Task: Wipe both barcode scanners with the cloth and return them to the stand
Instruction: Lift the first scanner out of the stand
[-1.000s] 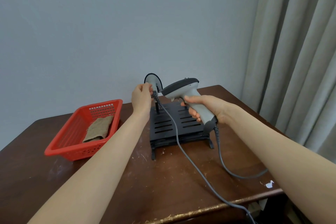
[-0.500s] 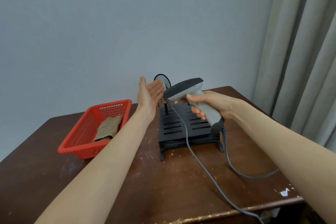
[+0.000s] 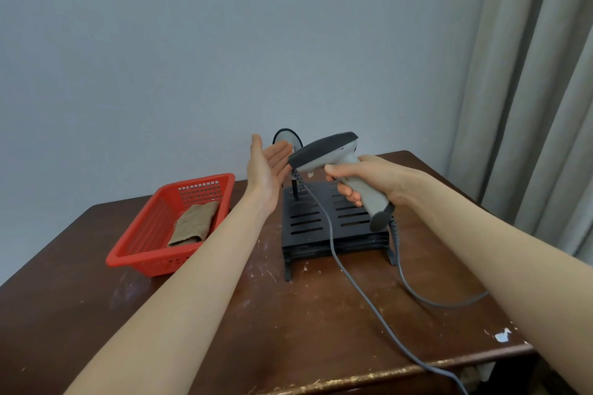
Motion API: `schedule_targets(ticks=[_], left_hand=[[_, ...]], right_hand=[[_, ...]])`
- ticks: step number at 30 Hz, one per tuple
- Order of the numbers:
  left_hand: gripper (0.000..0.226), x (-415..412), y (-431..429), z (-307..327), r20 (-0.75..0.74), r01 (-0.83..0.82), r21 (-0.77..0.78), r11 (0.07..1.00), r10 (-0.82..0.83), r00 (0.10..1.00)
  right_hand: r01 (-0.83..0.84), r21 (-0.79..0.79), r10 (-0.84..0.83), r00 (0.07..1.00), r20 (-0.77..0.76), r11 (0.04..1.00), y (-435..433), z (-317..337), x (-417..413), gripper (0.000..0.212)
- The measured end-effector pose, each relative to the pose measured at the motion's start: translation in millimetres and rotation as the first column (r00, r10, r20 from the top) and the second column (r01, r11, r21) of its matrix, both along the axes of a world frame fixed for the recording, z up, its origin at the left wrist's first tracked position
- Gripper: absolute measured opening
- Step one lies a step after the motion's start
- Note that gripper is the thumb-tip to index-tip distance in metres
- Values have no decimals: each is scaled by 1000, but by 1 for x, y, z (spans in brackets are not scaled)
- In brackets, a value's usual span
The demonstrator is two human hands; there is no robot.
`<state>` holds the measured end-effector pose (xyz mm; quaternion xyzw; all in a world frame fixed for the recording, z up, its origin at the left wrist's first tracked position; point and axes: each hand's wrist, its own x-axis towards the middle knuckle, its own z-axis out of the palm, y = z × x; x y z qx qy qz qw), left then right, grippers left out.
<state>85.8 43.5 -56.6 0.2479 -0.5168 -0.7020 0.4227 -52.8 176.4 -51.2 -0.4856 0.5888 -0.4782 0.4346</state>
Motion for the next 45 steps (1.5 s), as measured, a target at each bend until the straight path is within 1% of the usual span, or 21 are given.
schedule_targets(ticks=[4, 8, 12, 16, 25, 28, 33, 37, 42, 44, 45], left_hand=[[71, 3, 0, 1, -30, 50, 5, 999, -50, 998], [80, 8, 2, 3, -101, 152, 23, 988, -149, 984], [86, 11, 2, 4, -141, 205, 42, 978, -198, 970], [86, 12, 2, 4, -128, 205, 36, 978, -199, 972], [86, 11, -1, 4, -75, 199, 16, 980, -197, 978], [85, 11, -1, 4, -71, 195, 10, 981, -194, 978], [84, 14, -1, 5, -64, 181, 4, 983, -181, 981], [83, 16, -1, 8, -78, 171, 7, 985, -170, 982], [75, 22, 3, 11, -28, 155, -33, 987, -156, 987], [62, 25, 7, 14, 7, 135, -73, 988, -135, 991], [49, 26, 7, 15, 31, 119, -99, 988, -116, 993]], right_hand=[[-5, 0, 5, 1000, -2, 1000, -1, 1, 1, 28], [-15, -15, 15, 1000, 12, 1000, -3, 1, 3, 38], [-16, -13, 17, 1000, 2, 1000, -3, 1, 4, 40], [-10, -14, 10, 1000, -19, 1000, -3, 2, 5, 32], [-15, -7, 15, 999, -40, 1000, 0, 3, 5, 26], [-7, -7, 6, 999, -35, 1000, 0, 4, 7, 28], [5, -2, -5, 1000, -13, 1000, -2, 4, 9, 46], [11, 3, -11, 1000, 0, 1000, -3, 6, 13, 41], [0, -4, 0, 1000, 21, 1000, -5, 11, 19, 38], [6, -7, -6, 999, 40, 1000, -6, 12, 21, 34], [10, -5, -9, 998, 54, 1000, -7, 13, 22, 29]])
